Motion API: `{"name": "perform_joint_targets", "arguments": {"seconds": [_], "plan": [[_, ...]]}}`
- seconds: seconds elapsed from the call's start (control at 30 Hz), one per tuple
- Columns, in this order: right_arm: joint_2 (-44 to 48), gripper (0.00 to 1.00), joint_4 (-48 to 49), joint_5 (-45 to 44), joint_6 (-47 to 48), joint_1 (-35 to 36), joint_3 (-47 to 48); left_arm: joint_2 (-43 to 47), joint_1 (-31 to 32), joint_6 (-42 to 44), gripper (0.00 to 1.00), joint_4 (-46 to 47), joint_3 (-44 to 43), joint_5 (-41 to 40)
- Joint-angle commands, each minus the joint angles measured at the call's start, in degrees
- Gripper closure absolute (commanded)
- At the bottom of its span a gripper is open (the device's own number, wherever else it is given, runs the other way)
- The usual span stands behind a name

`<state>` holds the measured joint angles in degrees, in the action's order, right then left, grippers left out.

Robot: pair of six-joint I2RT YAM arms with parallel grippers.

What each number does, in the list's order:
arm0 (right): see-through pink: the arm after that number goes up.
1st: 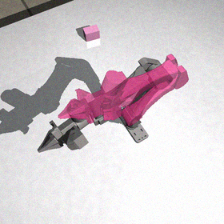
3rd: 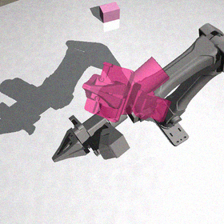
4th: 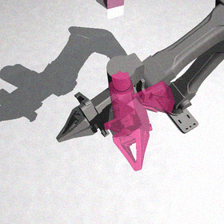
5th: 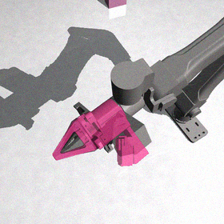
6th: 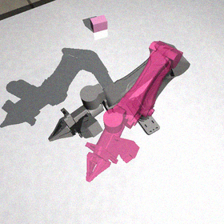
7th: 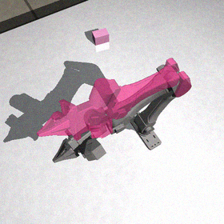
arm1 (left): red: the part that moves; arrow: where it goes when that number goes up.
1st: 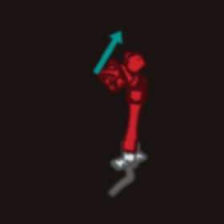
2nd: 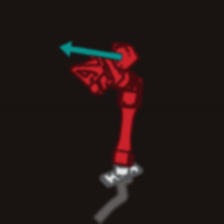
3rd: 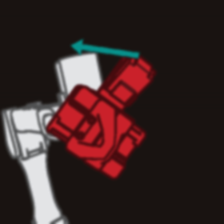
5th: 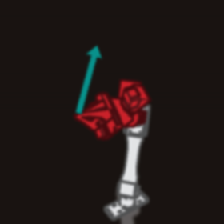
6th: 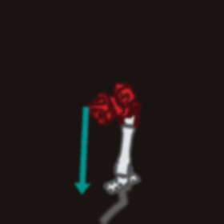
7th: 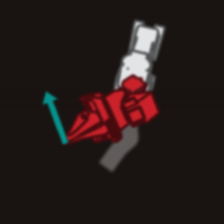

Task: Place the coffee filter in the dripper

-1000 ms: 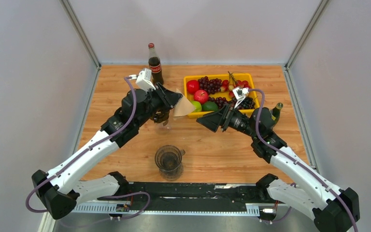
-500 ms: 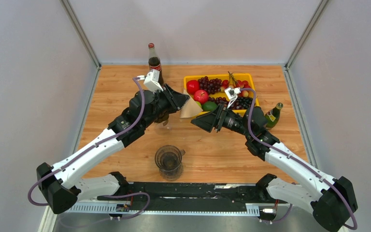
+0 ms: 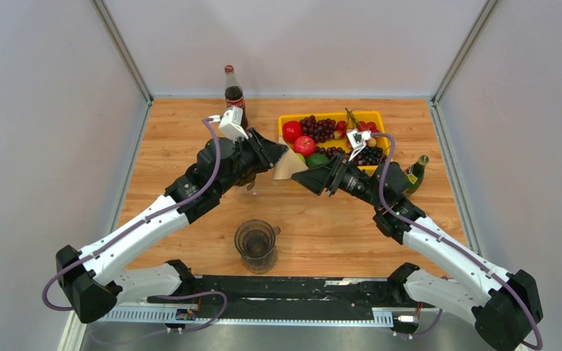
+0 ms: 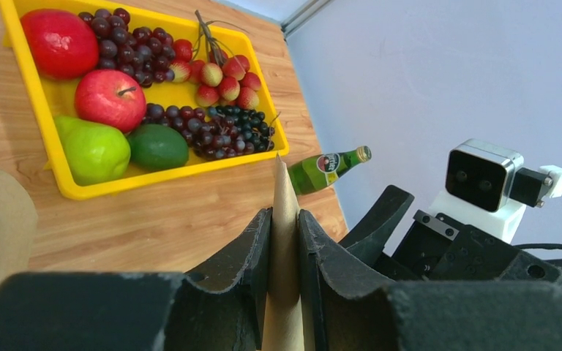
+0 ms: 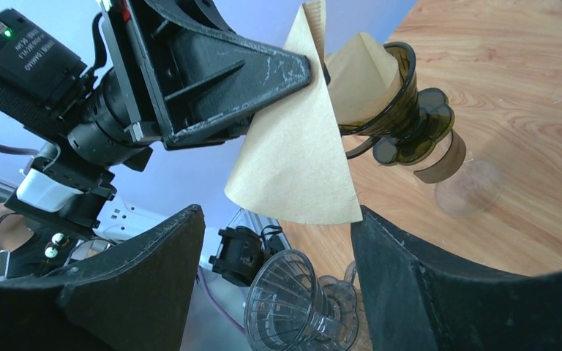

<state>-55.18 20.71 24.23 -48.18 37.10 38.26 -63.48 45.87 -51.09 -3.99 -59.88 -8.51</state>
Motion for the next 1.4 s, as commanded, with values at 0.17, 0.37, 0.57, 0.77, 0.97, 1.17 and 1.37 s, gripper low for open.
{"name": "perform_joint_targets", "arguments": {"seconds": [0.17,0.37,0.57,0.77,0.97,1.17,1.37], "plan": [[0.72,0.35,6.32,-0.34,-3.12,0.25,1.29,0.12,0.63,-0.10,0.71,3.12,0.99,-1.05],[-0.72,0.48,5.38,-0.19,-3.43,0.26,1.79,0.03,0.71,-0.75,0.71,4.43,1.59,-0.64],[-2.35,0.56,5.17,-0.58,-3.77,0.35,2.14,0.09,0.77,-1.40,0.71,5.65,2.25,-0.05],[-3.18,0.66,5.25,-1.85,-3.58,0.52,2.20,0.18,0.87,-1.38,0.70,6.10,2.67,0.22],[-2.14,1.00,4.07,-3.75,-3.73,0.52,2.01,-0.25,0.91,0.06,0.64,6.20,3.31,0.88],[-0.39,1.00,-7.85,-8.43,0.15,0.43,4.06,0.08,0.98,5.06,0.36,5.10,3.91,2.54],[0.49,1.00,-25.29,-9.80,12.17,-0.14,8.43,2.06,0.98,14.65,0.01,3.50,3.96,4.77]]}}
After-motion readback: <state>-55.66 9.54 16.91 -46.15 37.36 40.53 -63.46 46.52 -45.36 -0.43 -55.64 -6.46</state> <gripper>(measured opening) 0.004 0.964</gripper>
